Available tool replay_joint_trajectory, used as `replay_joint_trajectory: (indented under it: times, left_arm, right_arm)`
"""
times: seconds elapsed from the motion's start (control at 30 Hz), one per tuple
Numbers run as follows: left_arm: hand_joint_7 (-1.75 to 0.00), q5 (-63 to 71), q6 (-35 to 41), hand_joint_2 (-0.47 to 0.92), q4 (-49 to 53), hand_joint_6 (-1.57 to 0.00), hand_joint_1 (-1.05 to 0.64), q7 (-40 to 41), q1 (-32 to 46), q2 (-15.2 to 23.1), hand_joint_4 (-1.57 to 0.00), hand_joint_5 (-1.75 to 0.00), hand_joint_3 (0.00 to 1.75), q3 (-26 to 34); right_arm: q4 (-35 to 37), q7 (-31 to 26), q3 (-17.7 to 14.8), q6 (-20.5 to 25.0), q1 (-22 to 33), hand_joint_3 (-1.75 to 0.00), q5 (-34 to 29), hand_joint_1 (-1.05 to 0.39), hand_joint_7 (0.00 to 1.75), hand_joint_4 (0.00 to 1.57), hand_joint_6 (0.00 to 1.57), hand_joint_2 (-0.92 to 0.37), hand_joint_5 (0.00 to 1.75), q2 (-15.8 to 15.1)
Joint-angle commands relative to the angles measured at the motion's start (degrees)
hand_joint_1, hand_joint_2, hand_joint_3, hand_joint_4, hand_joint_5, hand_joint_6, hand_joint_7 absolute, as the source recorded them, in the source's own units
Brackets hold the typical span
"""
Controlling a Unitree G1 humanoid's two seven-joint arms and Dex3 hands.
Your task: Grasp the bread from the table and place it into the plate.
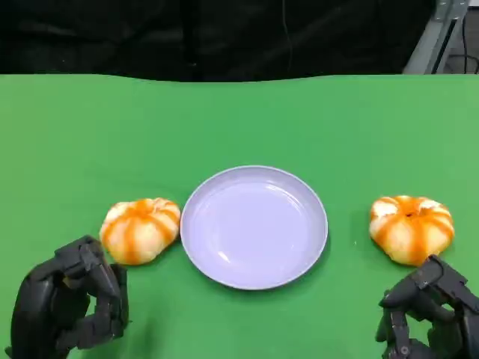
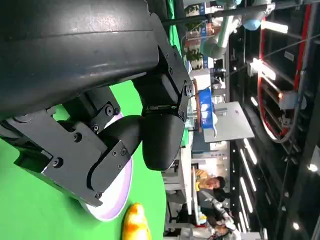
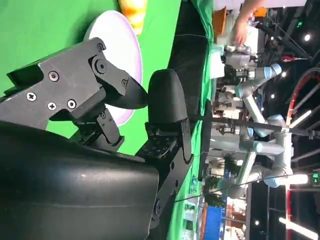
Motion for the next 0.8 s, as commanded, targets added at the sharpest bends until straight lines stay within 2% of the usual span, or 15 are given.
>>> replay_joint_trajectory:
  times: [0.03,0.23,0.33,0.63,0.67,0.7,0.73,0.77,0.8]
  left_arm:
    - [-1.64,0.4,-1.0,0.51,1.9,-1.03,-0.77,0.3,-0.9,1.5,-1.18,-1.75,1.41,0.9]
    - [-1.67,1.4,-0.7,0.51,2.1,-1.02,-0.78,1.0,-1.1,1.8,-1.19,-1.75,1.41,0.7]
    - [-1.68,1.9,-0.1,0.49,1.9,-1.03,-0.77,1.1,-1.1,1.9,-1.2,-1.75,1.42,0.4]
    - [-1.57,0.1,0.9,0.47,1.1,-1.02,-0.75,-0.3,-0.9,1.4,-1.15,-1.75,1.45,0.2]
    - [-1.57,4.8,-4.9,0.47,1.1,-1.03,-0.75,2.9,-0.8,1.5,-1.15,-1.75,1.45,1.1]
    - [-1.42,8.5,-9.3,0.71,1.1,-0.78,-0.71,5.4,-0.8,1.5,-0.81,-1.58,0.94,1.8]
    - [-1.37,11.2,-12.5,0.81,1.3,-0.69,-0.69,7.5,-0.8,1.5,-0.69,-1.53,0.73,2.2]
    - [-1.34,24.6,-13.9,0.87,-5.9,-0.64,-0.68,11.6,-1.0,4.1,-0.62,-1.5,0.62,4.9]
    - [-1.07,34.2,-13.9,0.9,-11.3,-0.27,-0.88,14.4,-1.1,5.9,-0.26,-1.18,0.52,6.7]
  right_arm:
    - [1.3,-0.7,-0.5,-1.2,-0.8,-1.0,-0.5,-0.07,1.57,0.87,0.72,-0.64,1.75,0.0]
    - [2.8,-1.0,-1.2,-1.6,-1.5,-0.97,-0.8,-0.07,1.56,0.87,0.72,-0.64,1.75,-0.7]
    - [3.4,-1.0,-1.7,-2.0,-1.7,-0.82,-1.1,-0.09,1.55,0.86,0.72,-0.72,1.75,-1.0]
    - [3.6,-0.6,-1.9,-3.0,-1.7,-0.82,-0.7,-0.1,1.57,0.86,0.72,-0.73,1.75,-1.3]
    - [3.0,-0.7,-1.8,-2.6,-1.4,-0.82,-0.9,-0.1,1.57,0.86,0.72,-0.72,1.75,-1.1]
    - [2.5,-0.8,-1.6,-2.2,-1.2,-0.82,-1.0,-0.1,1.58,0.85,0.72,-0.73,1.75,-0.9]
    - [2.1,-0.9,-1.5,-1.9,-1.0,-0.83,-1.1,-0.09,1.59,0.85,0.72,-0.73,1.75,-0.8]
    - [2.1,-1.1,-1.7,-2.1,-1.1,-0.83,-1.5,-0.09,1.59,0.85,0.72,-0.73,1.75,-0.9]
    - [2.2,-1.2,-1.8,-2.3,-1.3,-0.83,-1.7,-0.08,1.6,0.86,0.72,-0.73,1.75,-1.0]
